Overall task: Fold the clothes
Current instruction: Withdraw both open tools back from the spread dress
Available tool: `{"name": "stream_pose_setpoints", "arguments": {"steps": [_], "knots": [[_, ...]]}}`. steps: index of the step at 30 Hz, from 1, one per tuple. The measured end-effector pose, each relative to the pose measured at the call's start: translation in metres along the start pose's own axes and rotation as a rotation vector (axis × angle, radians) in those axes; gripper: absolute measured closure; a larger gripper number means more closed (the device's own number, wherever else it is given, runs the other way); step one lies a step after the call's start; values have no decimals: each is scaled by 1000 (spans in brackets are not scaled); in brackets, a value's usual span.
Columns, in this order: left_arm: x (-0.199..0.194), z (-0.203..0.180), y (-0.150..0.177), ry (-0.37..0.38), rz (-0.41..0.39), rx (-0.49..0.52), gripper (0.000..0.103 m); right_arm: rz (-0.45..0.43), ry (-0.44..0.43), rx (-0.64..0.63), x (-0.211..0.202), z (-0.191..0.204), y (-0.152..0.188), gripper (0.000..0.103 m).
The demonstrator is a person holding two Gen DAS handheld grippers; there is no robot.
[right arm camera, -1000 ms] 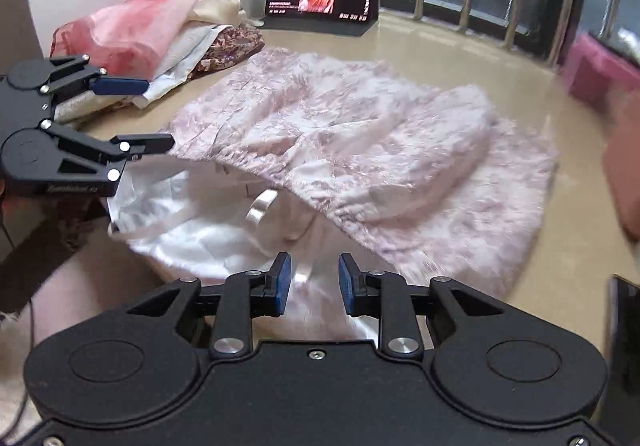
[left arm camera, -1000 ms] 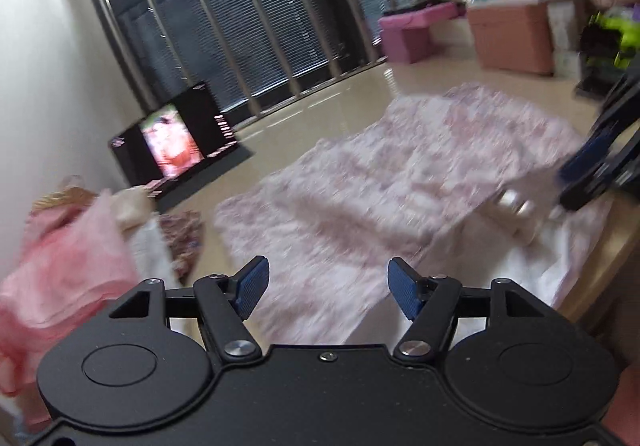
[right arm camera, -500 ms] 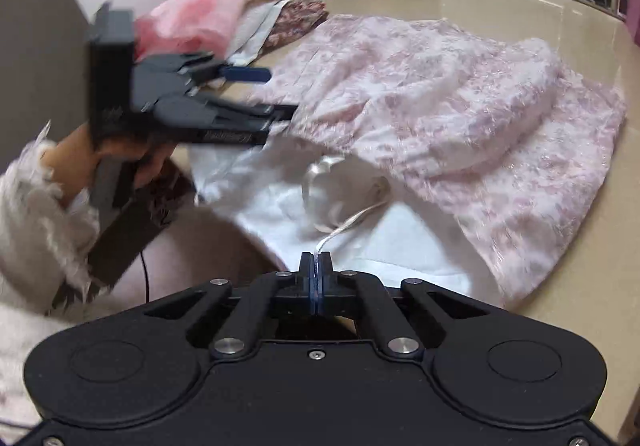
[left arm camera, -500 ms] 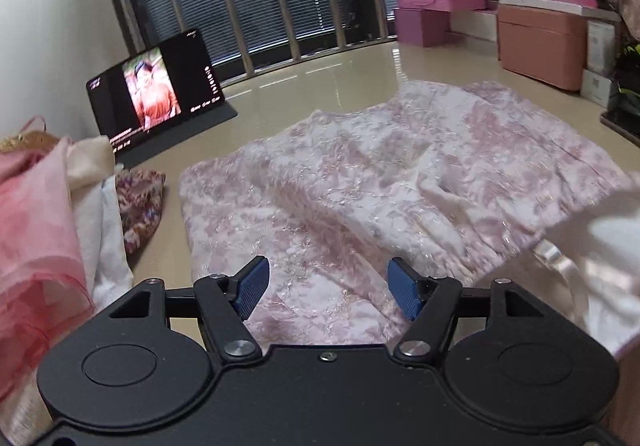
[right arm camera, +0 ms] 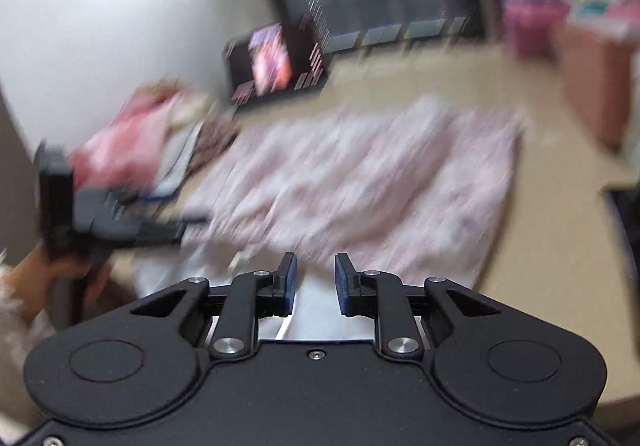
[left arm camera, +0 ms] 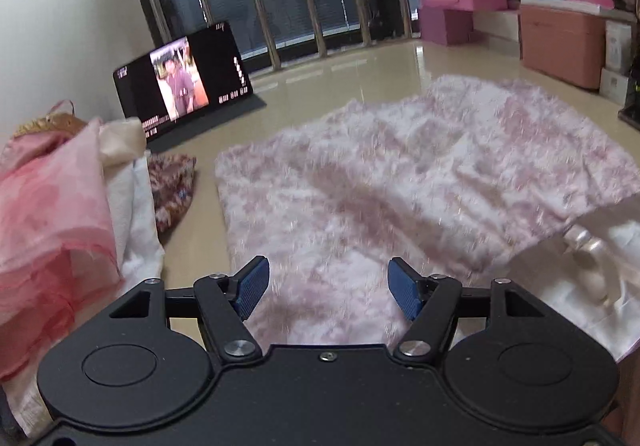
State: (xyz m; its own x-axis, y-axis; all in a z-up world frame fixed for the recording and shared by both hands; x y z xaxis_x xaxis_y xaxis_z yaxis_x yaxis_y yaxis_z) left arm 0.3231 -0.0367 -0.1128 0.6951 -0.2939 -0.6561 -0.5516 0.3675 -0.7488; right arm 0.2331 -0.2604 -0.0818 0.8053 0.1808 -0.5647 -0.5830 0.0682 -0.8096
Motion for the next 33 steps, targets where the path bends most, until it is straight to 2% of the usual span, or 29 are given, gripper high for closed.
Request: {"name": "stream_pose_setpoints", "arguments": {"steps": [3, 5, 6, 9, 13, 16, 18, 21, 23, 25, 28, 33], "knots": [[5, 1, 10, -11, 13, -6, 38, -35, 172, -15, 18, -12, -6, 77], [3, 4, 12, -10, 4, -35, 38, 40, 274, -24, 40, -21, 3, 76], [2, 6, 13, -7, -2, -54, 38, 75, 298, -24, 48, -25, 9, 76], [1, 10, 16, 6, -19, -105, 37, 57, 318, -50, 57, -25, 24, 76], [6, 14, 13, 13, -22, -151, 37, 45, 364, -12, 53, -42, 26, 76], [9, 12, 9, 2, -27, -144, 37, 50, 392, -13, 56, -50, 22, 75], [8, 11, 10, -8, -31, -137, 37, 55, 377, -12, 56, -51, 23, 75], [-6, 15, 13, -13, -66, -161, 37, 38, 343, 55, 44, -51, 22, 66], [-23, 20, 13, -14, -114, -184, 31, -23, 317, 93, 29, -45, 19, 61], [-43, 25, 14, -21, -163, -207, 16, -83, 294, 91, 7, -38, 17, 54], [-76, 24, 18, -13, -236, -222, 3, -156, 247, 90, -23, -22, 18, 43], [-119, -1, 38, 30, -293, -207, 0, -198, 200, 77, -57, 7, 31, 19]]}}
Point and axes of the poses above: each gripper's, at about its wrist camera, not at the fingertips, and x roughly the way its jaws point, z to its left, y to its underside, the point moved 10 cm from there along x, roughly the way its jaws point, and after that the axes turned 13 degrees about y, right-handed, at the moved point
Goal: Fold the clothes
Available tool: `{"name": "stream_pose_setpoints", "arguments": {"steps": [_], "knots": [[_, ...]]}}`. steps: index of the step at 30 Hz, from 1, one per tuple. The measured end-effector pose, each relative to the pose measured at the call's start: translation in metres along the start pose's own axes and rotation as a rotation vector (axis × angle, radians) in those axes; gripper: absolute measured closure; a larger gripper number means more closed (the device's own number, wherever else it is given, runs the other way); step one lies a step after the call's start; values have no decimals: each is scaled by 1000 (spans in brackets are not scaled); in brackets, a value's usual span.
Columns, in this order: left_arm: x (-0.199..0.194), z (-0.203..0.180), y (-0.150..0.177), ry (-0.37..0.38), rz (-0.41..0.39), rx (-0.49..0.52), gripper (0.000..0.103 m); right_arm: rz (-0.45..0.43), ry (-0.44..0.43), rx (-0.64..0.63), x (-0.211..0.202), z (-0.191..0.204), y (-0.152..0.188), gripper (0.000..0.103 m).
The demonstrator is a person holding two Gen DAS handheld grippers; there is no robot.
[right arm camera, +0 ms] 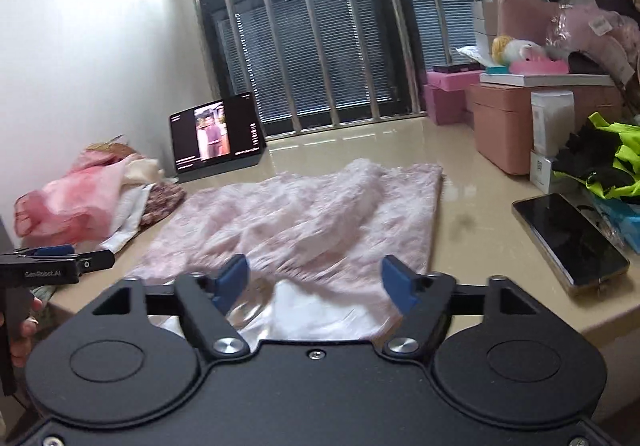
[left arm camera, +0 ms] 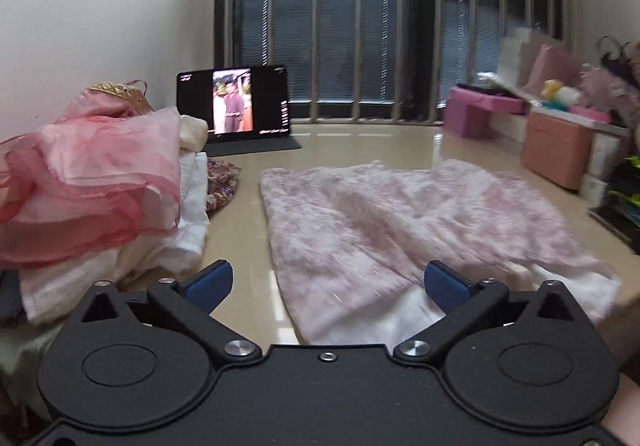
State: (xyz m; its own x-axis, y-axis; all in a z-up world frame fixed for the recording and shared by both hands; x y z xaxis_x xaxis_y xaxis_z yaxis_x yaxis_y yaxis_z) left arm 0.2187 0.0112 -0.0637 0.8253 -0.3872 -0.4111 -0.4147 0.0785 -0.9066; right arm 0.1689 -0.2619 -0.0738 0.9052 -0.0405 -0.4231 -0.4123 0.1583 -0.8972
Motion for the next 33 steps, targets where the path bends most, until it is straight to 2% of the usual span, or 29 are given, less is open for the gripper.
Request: {"name": "stream_pose_setpoints", "arguments": {"steps": [1, 7, 10, 14, 18, 23, 33], "knots": [[-8, -6, 5, 5, 0, 2, 0, 8, -1, -15, -5, 4, 4, 15], [-47, -39, 39, 29, 20, -46, 0, 51, 17, -82, -34, 22, 32, 9], [-66, -51, 50, 16, -5, -61, 0, 53, 17, -74, -50, 28, 45, 4], [-85, -66, 59, -2, -36, -77, 0, 37, -4, -67, -72, 37, 55, 4], [-85, -68, 54, -24, -52, -50, 0, -33, 8, -99, -88, 39, 49, 3], [-74, -66, 68, -40, 25, -47, 0, 23, 6, -62, -76, 36, 53, 3], [-76, -65, 73, -35, 31, -41, 0, 49, 8, -49, -72, 34, 57, 3]]}}
Point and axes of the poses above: each gripper's, at about its wrist camera, not at the fingertips, and x roughly the way its jaws point, z to its left, y to its underside, the point moved 10 cm from there along x, roughly the way its jaws point, and after that the axes turned 13 degrees about y, right-handed, at the moved point
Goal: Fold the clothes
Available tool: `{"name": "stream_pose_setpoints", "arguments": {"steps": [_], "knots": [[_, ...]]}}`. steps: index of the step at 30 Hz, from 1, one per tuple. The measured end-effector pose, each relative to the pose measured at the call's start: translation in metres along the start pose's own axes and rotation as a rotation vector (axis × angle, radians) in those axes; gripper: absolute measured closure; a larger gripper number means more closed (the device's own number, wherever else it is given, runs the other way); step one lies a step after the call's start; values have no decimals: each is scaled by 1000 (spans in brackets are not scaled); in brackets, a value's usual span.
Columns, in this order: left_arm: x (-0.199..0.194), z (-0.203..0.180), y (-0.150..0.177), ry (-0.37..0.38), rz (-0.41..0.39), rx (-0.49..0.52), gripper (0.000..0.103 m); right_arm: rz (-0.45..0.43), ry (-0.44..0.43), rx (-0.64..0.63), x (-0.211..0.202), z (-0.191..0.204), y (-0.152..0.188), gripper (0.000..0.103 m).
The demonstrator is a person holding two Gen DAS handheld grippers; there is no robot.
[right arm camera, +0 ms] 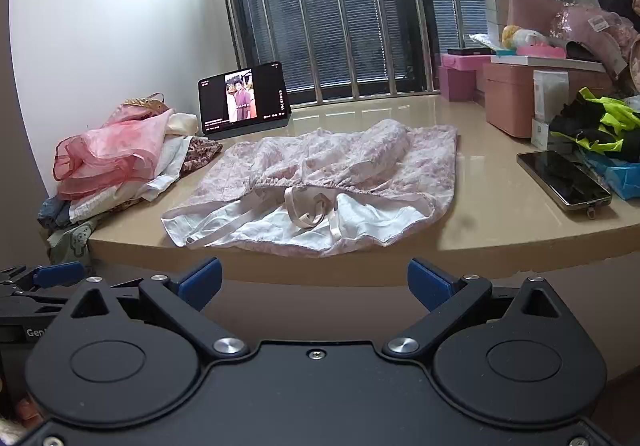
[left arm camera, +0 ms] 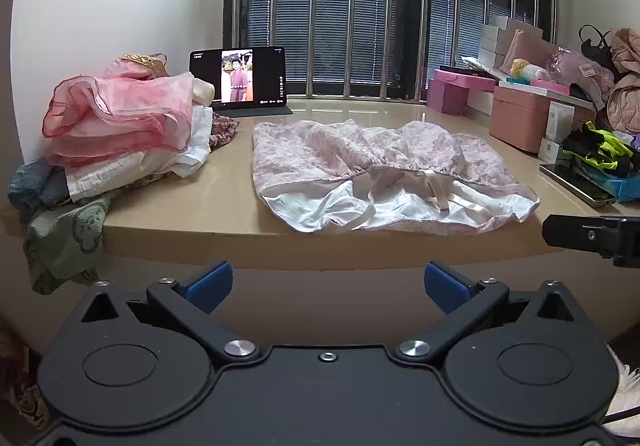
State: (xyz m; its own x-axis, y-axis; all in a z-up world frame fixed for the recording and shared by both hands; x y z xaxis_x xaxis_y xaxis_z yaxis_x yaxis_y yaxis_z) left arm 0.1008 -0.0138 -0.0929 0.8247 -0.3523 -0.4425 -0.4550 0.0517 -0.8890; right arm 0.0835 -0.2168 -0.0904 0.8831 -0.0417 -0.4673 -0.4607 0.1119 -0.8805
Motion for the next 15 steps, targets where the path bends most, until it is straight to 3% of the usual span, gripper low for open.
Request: {"name": "stream_pose_setpoints", "arguments": {"steps": [15], "knots": [[0, -3, 1, -12, 6, 8, 0, 7, 5, -2, 0, 1, 2, 3]]}}
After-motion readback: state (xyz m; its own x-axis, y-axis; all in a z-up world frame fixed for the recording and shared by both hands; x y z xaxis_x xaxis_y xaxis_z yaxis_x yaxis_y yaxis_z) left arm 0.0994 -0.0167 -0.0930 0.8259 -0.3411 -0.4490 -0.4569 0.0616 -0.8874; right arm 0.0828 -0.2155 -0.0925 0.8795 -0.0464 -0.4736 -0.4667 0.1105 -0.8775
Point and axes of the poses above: each gripper's, at about its wrist camera, not at the fingertips, and x roughly the way its jaws point, z to its left, y to its underside, the point moved 10 cm from there along x, roughly the way its jaws point, and after that the axes turned 13 degrees about y, right-handed, at the moved point
